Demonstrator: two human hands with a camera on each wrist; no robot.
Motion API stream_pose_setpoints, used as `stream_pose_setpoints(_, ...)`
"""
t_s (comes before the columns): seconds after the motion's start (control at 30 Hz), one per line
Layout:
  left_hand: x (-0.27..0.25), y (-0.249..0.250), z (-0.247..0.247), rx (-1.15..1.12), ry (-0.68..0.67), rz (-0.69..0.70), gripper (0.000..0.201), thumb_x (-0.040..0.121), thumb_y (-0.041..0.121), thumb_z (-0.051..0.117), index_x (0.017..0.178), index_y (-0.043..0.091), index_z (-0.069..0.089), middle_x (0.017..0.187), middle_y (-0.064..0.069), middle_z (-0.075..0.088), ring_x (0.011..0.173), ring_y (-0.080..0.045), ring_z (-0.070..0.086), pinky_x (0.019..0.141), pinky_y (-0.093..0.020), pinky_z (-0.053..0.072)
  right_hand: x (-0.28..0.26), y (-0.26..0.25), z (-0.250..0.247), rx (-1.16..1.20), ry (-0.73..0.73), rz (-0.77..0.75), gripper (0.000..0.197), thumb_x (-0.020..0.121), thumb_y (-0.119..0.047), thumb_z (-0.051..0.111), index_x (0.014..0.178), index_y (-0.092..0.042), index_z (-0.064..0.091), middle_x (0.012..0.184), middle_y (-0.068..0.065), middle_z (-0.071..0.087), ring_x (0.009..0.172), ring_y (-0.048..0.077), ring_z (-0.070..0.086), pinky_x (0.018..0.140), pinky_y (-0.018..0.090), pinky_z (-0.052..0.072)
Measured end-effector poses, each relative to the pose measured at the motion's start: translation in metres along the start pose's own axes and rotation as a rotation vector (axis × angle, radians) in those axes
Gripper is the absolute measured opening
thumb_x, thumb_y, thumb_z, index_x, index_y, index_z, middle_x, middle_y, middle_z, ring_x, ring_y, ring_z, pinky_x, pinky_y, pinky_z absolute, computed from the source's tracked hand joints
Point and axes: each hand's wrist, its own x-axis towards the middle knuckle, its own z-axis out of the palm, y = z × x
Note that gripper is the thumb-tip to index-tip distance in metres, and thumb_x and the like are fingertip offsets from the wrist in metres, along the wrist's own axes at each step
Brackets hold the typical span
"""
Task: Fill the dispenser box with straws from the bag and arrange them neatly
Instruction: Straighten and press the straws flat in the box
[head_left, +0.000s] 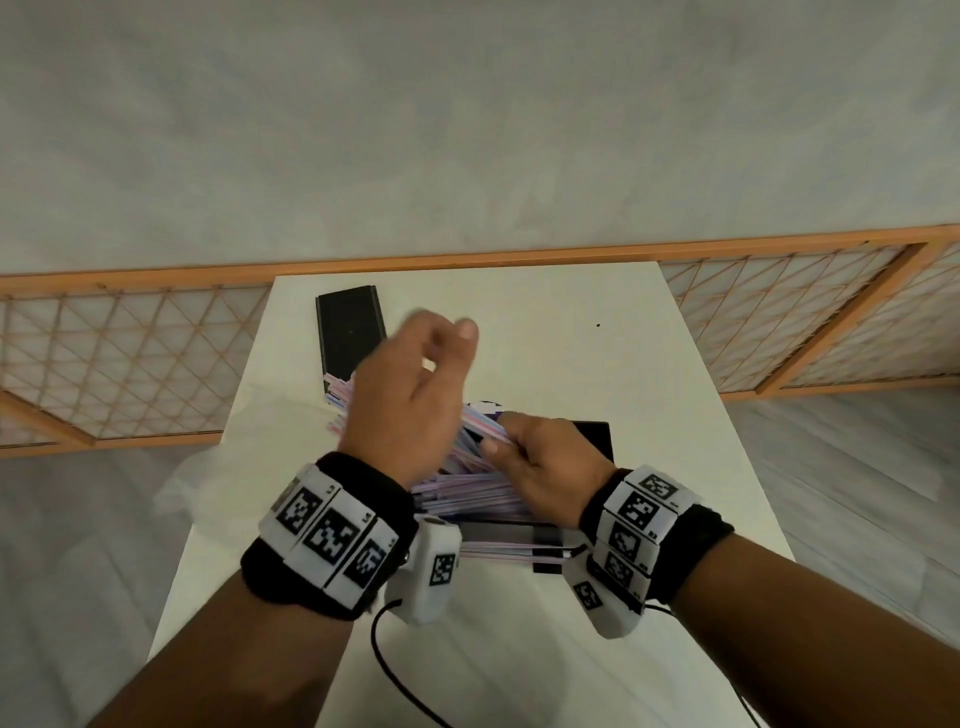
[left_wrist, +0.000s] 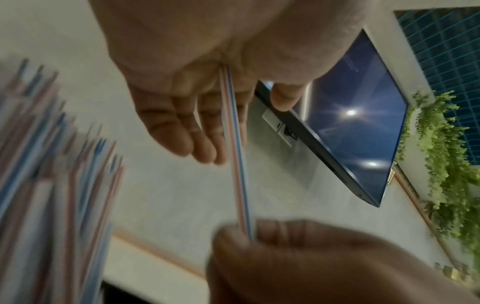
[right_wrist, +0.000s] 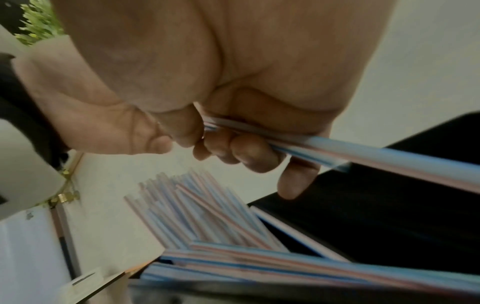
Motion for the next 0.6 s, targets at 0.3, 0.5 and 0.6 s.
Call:
stream_pose_setpoints(0.3,-0.01,-0.022,0.01,0.211,-0.16,0.11,0.032,0.103,0.037,0.046,0.075,0.022,0.05,0.071,0.007,0.051,0.069,-0.006,0.049,0.061,-0.019,0.032,0.005,-0.002,0.031,-0.079,-0.151,0.022,0.048,0.085,-0.056,0.036,0.102,-0.017,0.06,0.095,0.005,0.065,0.086,0.025,0.06,0.078,0.046,0.052)
stream_pose_setpoints(0.5,-0.004,-0.009,0.021,-0.305,-0.067,-0.439,0.01,0.094,0.021,0.066,0.091,0.012,0.061,0.085,-0.004,0.066,0.073,-0.017,0.066,0.066,-0.033,0.054,-0.006,0.018,0.025,-0.25,-0.125,0.109,0.087,0.065,-0.08,0.055,0.13,-0.022,0.049,0.117,-0.003,0.048,0.109,0.018,0.045,0.096,0.037,0.044)
stream_pose_setpoints(0.6,-0.006,-0.005,0.04,-0.648,-0.15,-0.79,0.006,0.094,0.008,0.064,0.091,0.003,0.062,0.097,-0.016,0.061,0.072,-0.023,0.066,0.061,-0.031,0.054,-0.008,0.027,0.015,-0.262,-0.181,0.19,0.098,0.052,-0.084,0.057,0.13,-0.025,0.047,0.119,-0.004,0.053,0.109,0.017,0.05,0.096,0.037,0.047)
